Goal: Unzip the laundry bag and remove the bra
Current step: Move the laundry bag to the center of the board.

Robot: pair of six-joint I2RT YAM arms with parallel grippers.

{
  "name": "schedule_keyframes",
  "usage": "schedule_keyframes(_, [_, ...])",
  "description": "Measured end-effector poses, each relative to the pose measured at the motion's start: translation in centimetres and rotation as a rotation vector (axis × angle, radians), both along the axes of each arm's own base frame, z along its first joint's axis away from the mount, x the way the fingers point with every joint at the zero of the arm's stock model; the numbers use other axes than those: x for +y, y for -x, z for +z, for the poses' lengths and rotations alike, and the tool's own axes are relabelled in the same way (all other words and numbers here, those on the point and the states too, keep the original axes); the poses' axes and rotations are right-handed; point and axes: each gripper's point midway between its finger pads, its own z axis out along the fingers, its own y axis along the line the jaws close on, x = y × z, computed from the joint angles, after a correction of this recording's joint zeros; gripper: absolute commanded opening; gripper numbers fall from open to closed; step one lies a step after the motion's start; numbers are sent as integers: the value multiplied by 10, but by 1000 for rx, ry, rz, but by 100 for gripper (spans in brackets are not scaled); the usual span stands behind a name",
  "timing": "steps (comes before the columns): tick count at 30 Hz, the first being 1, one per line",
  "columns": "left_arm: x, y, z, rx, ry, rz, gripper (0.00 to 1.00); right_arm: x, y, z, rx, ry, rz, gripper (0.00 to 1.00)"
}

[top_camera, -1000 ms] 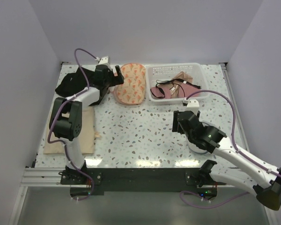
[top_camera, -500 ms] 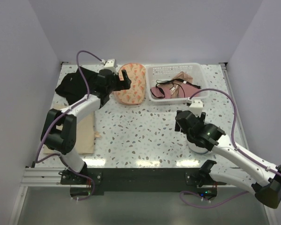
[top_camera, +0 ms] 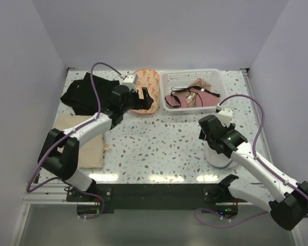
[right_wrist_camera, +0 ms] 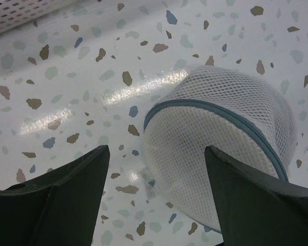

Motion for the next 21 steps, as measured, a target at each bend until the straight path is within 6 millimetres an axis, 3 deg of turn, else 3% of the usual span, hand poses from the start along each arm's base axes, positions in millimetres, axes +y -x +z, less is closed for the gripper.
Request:
schedule_keyframes(16, [-4,25,-22,48,-11,-50,100,1,0,-22,72,7,-4,80])
schedule_keyframes(21, [-3,30,-29,66,-16,-58,100,-13,5,-16,76,66,-43,80])
